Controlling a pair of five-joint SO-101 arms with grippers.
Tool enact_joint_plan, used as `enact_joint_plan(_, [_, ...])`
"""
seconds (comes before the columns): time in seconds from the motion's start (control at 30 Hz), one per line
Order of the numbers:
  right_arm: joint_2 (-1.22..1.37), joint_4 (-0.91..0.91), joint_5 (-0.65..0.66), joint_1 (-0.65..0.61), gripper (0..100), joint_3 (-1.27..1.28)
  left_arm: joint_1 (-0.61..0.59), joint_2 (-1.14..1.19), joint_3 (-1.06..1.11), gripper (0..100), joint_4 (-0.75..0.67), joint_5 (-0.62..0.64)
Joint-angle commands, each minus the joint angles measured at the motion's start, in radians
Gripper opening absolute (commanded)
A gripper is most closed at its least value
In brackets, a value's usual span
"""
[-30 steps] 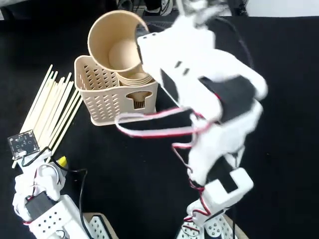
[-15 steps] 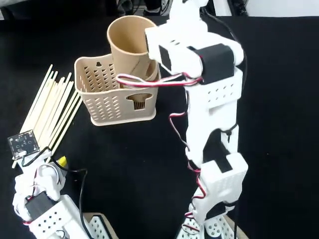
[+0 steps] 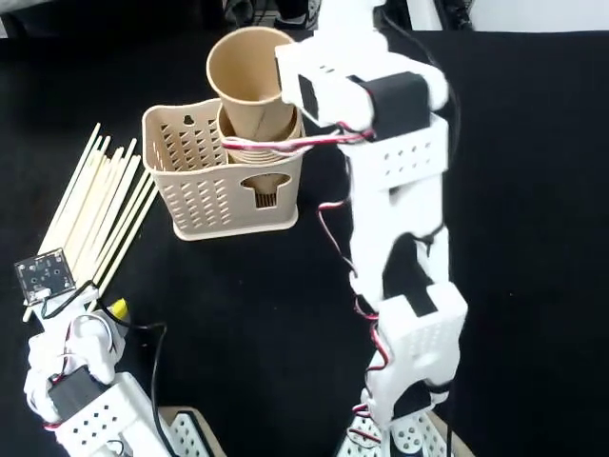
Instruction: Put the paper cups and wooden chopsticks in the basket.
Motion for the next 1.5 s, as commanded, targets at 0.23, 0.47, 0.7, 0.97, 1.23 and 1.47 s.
enact_joint_plan(0.23, [-0.054,0.052,0.021,-0.057,19.3,-0.007,0.008,-0.005,0.015,32,-0.012,-0.006])
enact_joint_plan(0.47, [-0.165,0.123,0.066,-0.11,0.8,-0.016,0.008,-0.005,0.015,32,-0.012,-0.006])
enact_joint_plan(0.7, [-0.174,0.135,0.078,-0.121,1.1,0.071,0.008,-0.005,0.015,32,-0.012,-0.006])
enact_joint_plan(0.97, [-0.343,0.138,0.13,-0.227,1.1,0.122,0.008,-0.005,0.015,32,-0.012,-0.006])
enact_joint_plan(1.23, [-0.627,0.021,0.196,-0.264,1.1,0.55,0.008,-0.005,0.015,32,-0.011,-0.006])
enact_joint_plan(1.47, [-1.006,-0.502,0.252,-0.264,1.1,1.276,0.008,-0.005,0.015,32,-0.011,-0.006])
